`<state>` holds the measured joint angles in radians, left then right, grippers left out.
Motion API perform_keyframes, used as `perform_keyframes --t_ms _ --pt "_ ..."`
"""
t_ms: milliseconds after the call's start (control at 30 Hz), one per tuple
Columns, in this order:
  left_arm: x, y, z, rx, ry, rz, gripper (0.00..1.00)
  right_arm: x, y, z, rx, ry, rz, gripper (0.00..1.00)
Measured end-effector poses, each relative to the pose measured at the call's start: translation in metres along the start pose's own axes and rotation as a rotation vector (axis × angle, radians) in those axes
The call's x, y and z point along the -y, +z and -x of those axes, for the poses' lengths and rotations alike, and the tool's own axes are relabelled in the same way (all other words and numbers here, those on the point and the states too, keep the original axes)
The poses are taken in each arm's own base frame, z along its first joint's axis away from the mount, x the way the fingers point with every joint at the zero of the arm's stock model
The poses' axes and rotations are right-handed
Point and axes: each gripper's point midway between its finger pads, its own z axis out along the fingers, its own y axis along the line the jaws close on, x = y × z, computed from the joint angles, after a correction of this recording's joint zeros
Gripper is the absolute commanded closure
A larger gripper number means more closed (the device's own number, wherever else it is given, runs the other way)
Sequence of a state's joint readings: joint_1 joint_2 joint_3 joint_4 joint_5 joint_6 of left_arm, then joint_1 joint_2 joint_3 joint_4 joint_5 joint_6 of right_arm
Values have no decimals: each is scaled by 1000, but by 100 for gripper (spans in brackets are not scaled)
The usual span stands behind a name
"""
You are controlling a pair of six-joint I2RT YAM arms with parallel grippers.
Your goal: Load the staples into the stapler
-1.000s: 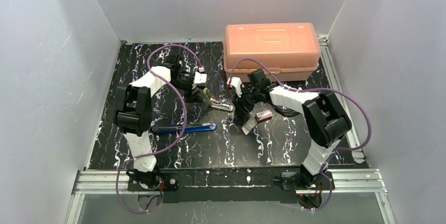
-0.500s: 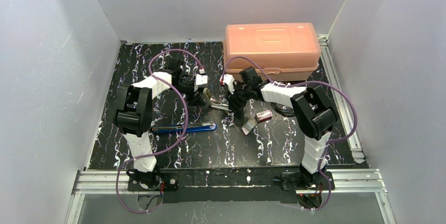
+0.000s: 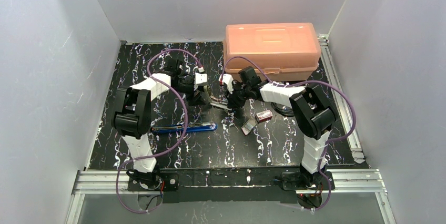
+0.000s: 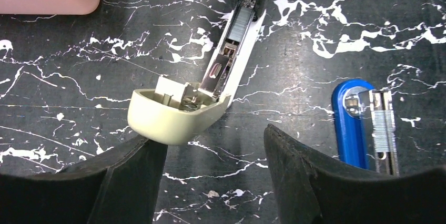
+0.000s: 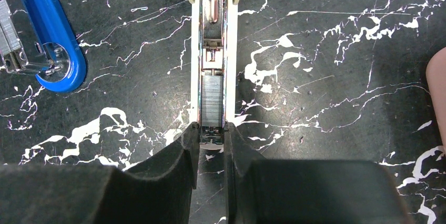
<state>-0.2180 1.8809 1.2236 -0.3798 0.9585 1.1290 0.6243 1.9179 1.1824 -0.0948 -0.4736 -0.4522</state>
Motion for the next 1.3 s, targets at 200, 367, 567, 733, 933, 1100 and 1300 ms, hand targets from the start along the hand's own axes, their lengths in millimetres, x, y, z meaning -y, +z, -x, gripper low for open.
perform_keyframes --t_ms 200,367,567,733,933,1100,1300 --pt "9 -10 12 10 3 21 32 -1 -1 -1 4 -10 -1 93" --pt "17 -16 18 17 -19 36 29 -18 -13 -14 -8 -7 7 94" --pt "32 -21 25 32 -43 37 28 -38 -30 -28 -39 -7 27 94" --pt "46 -13 32 45 -30 2 36 -48 -38 -40 -60 -30 41 93" --pt "55 1 44 74 -1 -37 42 -49 -38 -43 -62 -61 51 92" --pt "59 9 52 97 17 -58 53 -49 -38 -43 -62 -79 52 92" --pt "65 18 54 108 17 -90 75 -48 -38 -43 -62 -94 53 91"
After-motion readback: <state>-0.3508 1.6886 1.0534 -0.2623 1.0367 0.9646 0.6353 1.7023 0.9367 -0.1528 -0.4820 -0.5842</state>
